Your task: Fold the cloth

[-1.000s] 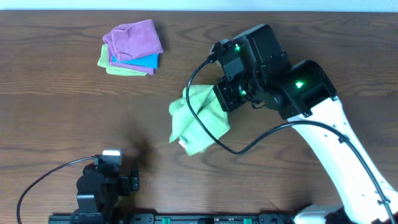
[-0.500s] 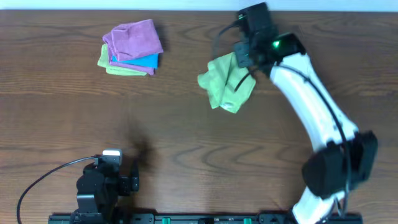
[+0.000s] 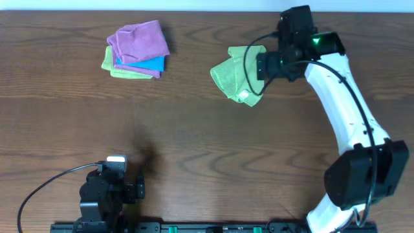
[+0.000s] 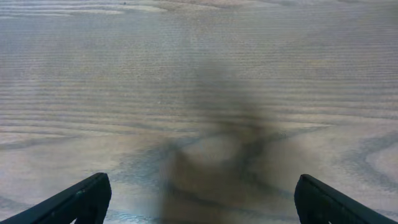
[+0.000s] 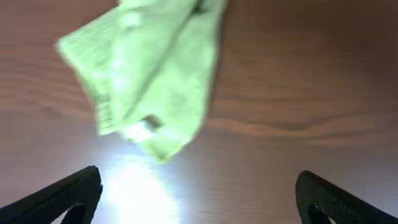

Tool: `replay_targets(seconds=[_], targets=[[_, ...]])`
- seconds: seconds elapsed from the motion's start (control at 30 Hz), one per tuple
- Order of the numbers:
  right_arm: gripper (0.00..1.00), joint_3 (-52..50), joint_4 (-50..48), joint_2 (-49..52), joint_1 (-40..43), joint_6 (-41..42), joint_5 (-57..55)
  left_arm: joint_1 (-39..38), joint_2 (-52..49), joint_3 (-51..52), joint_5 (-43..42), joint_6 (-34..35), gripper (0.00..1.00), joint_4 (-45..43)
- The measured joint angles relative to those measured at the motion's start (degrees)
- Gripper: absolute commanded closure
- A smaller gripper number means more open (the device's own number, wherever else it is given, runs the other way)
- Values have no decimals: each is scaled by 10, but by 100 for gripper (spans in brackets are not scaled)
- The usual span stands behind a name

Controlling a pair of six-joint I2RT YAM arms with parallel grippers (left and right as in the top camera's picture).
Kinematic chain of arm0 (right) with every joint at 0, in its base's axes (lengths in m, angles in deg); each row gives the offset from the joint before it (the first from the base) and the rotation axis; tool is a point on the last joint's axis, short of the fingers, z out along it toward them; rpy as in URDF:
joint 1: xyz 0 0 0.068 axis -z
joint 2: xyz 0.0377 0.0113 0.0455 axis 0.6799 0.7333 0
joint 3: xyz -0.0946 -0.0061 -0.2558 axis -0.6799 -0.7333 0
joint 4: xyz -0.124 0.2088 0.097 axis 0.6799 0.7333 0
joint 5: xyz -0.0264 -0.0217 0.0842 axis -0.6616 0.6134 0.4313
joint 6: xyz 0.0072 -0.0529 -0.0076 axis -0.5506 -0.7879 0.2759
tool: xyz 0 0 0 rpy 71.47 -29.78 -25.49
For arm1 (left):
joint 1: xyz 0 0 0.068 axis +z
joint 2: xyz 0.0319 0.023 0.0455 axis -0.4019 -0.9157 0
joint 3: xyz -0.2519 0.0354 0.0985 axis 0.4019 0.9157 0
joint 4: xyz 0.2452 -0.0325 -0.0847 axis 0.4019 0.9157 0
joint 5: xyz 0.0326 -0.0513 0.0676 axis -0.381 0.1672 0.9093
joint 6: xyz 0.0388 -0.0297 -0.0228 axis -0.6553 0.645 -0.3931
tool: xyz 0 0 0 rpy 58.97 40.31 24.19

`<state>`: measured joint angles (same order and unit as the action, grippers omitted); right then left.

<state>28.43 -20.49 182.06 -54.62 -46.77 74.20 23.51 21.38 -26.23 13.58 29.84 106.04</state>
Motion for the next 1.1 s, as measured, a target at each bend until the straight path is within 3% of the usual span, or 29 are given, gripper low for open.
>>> replay_targets(seconds=[0.13,0.37,0.63,1.1], targets=[[1,-86,-65,0,8,33,73,0,0,0,0,0,5,0],[13,-211,-192,0,27,99,161,0,0,0,6,0,5,0],[20,-270,-268,0,27,168,182,0,0,0,15,0,5,0],[25,-341,-385,0,27,219,186,0,0,0,15,0,5,0]])
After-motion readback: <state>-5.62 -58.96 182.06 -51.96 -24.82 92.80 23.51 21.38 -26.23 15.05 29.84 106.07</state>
